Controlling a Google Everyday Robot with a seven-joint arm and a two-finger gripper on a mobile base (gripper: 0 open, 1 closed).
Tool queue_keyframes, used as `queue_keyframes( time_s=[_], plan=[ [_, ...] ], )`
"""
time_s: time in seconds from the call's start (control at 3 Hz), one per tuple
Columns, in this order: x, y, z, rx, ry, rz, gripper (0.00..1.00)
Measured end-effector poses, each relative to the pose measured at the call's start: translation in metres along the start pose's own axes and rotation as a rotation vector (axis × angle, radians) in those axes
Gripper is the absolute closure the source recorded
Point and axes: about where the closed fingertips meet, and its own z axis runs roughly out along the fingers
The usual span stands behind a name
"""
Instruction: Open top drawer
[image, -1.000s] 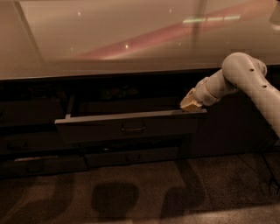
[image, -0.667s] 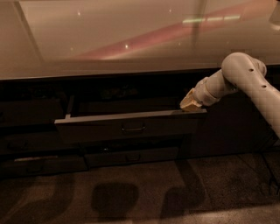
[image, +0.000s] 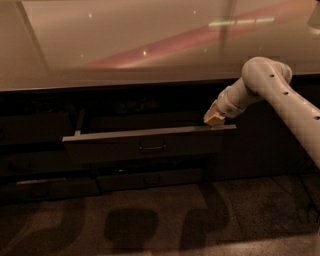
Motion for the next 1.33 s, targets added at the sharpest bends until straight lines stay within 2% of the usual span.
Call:
queue_keyframes(
  time_s=[0.33,0.67,1.0,1.33],
  plan=[
    [0.0144,0.0054,0.0149,-0.029,0.025,0.012,1.00],
    [0.0132,0.0048,0.0125,-0.029,0.025,0.012,1.00],
    [0.0132,0.0048,0.0125,-0.029,0.025,0.012,0.81],
    [0.0132,0.0049,0.0126,-0.029,0.025,0.012,0.58]
  ],
)
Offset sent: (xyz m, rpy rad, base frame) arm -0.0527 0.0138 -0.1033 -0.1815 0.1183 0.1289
